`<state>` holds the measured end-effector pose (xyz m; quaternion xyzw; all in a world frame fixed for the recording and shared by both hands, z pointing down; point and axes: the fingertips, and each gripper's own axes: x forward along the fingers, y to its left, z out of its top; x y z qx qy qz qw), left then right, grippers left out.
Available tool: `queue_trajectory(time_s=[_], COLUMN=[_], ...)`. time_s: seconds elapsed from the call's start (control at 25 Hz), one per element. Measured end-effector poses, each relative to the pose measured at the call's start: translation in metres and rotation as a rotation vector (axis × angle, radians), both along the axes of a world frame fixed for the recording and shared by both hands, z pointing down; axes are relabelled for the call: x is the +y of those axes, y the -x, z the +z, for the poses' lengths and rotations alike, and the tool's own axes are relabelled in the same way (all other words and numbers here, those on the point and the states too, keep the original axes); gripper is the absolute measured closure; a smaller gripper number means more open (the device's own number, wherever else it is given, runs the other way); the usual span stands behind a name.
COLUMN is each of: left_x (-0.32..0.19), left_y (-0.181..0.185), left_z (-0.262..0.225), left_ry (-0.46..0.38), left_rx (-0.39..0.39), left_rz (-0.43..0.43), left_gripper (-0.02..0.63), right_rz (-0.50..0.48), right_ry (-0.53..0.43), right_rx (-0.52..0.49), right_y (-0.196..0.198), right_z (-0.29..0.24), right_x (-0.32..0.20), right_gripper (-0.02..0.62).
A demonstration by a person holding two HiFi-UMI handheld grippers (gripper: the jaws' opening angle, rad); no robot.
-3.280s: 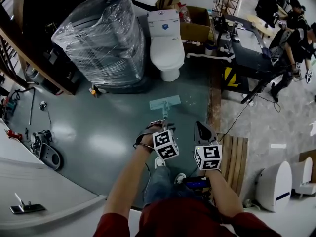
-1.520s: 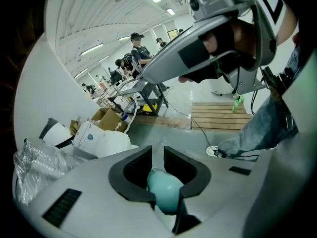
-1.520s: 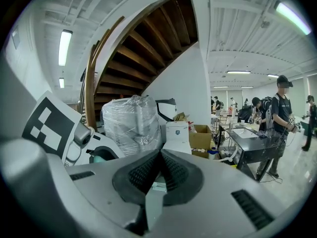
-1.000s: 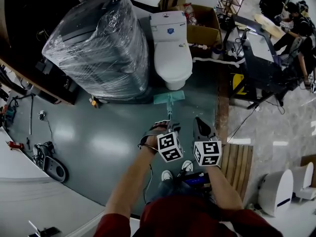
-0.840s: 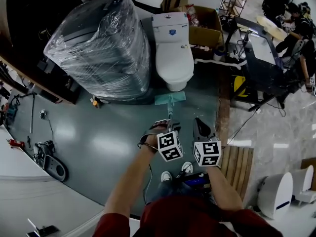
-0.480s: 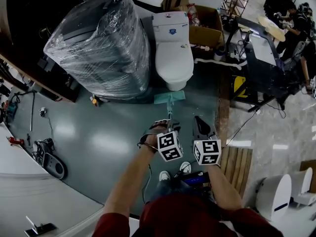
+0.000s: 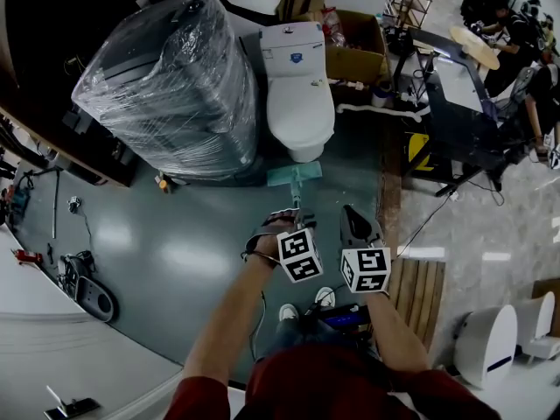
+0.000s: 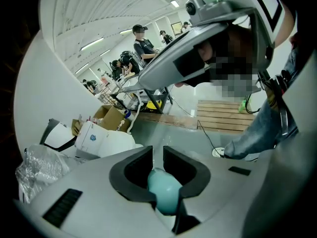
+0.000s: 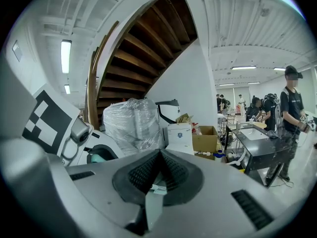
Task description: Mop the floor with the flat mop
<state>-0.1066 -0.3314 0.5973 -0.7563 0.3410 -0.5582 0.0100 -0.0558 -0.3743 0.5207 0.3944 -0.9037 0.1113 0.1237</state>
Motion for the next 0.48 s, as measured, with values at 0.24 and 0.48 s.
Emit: queue_trajectory(time_s=[0.24,0.48], left_x=[-0.006,-0.004], left_y=[-0.016,-0.030], left_z=[0.004,0.007], left_ry=[0.010,0.012], left_rx=[-0.014,-0.031], left_rz=[-0.014,-0.015], left_gripper=[0.541,0.541], right_rz=[0.006,0.009], right_ry=[0.006,0.012], right_rx=[-0.017,-0.017], right_y=[-0.023,-0.042], right_z=[0.002,0.006], right_x=[-0.006,-0.004], right_gripper=[0.577,0.578])
